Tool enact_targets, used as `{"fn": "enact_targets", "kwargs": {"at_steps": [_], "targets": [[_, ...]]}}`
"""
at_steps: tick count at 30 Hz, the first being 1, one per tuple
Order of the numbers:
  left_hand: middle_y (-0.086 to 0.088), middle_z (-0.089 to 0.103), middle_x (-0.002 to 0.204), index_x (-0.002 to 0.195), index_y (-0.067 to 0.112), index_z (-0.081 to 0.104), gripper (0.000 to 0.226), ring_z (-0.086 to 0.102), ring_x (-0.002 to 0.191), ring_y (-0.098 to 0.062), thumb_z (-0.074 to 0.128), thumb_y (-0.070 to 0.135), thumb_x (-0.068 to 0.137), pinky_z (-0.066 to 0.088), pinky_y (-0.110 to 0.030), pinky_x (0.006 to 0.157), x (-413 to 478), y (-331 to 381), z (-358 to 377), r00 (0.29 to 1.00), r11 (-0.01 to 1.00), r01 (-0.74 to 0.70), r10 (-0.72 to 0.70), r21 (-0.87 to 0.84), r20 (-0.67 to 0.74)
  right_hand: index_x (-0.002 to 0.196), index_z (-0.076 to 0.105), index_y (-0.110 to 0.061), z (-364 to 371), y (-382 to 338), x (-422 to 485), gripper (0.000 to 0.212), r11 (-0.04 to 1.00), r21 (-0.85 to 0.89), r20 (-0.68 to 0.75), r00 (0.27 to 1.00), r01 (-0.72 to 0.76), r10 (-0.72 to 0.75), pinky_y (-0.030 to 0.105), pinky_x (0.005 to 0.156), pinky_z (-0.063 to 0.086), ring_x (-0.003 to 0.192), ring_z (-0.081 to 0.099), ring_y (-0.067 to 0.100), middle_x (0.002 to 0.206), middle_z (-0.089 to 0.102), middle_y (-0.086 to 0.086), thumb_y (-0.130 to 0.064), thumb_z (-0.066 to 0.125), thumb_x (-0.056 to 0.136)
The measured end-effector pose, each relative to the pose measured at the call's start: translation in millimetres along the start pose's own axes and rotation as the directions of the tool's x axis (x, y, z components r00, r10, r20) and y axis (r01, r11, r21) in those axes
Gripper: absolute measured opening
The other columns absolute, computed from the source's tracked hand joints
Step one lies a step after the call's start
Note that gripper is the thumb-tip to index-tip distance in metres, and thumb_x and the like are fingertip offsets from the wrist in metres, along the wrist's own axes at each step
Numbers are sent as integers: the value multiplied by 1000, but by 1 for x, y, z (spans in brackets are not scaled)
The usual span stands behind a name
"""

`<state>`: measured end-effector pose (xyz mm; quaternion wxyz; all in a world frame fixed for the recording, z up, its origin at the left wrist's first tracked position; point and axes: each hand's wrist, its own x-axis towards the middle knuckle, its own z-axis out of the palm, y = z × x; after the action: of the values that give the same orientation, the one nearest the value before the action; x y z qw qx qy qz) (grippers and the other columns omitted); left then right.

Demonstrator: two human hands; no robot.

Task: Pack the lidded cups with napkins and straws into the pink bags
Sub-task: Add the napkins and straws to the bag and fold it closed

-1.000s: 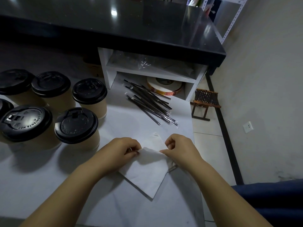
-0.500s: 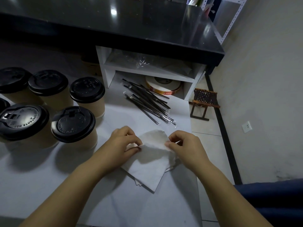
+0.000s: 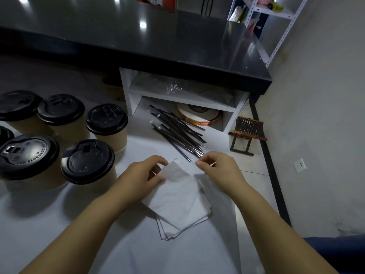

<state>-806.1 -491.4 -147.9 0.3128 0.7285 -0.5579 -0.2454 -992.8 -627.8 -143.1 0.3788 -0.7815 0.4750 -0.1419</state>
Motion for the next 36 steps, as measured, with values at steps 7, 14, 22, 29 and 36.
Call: {"fn": "enact_targets", "kwargs": {"at_steps": [7, 14, 22, 29, 36], "targets": [[17, 55, 83, 115, 42, 50, 40, 52, 71, 5, 68, 34, 80, 37, -12, 61, 13, -18, 0, 995, 994, 101, -101, 41, -1, 103, 60, -14, 23, -10, 48, 26, 823, -567, -65, 995, 26, -76, 30, 64, 40, 85, 56, 24, 98, 58, 5, -35, 62, 88], [19, 55, 80, 111, 43, 53, 36, 49, 74, 13, 67, 33, 80, 37, -14, 60, 16, -26, 2, 995, 994, 102, -102, 25, -3, 93, 59, -14, 25, -7, 55, 18, 767, -638, 41, 997, 73, -61, 27, 60, 35, 73, 50, 22, 90, 57, 4, -11, 59, 76], [18, 55, 83, 116, 36, 55, 36, 52, 73, 2, 65, 36, 81, 40, -19, 64, 16, -23, 2, 990, 989, 138, -138, 47, 1, 94, 47, -15, 18, -10, 49, 6, 871, -490, 47, 999, 40, -19, 31, 58, 34, 77, 51, 21, 87, 51, 0, -17, 50, 89], [16, 56, 82, 120, 29, 55, 44, 52, 73, 0, 69, 34, 79, 38, -15, 64, 6, -7, -5, 989, 988, 149, -149, 45, -7, 97, 54, -18, 4, -18, 24, 13, 950, -251, -121, 968, 185, -220, 23, 60, 38, 74, 52, 11, 85, 56, -4, -22, 42, 98], [19, 58, 78, 89, 30, 64, 8, 54, 76, 3, 66, 28, 81, 39, -12, 64, -19, 48, -51, 989, 989, -128, 133, 74, -63, 99, 60, -11, -19, -49, -6, 11, 894, -207, -400, 799, 398, -449, 13, 68, 38, 80, 51, 10, 87, 54, -4, -13, 50, 95]]}}
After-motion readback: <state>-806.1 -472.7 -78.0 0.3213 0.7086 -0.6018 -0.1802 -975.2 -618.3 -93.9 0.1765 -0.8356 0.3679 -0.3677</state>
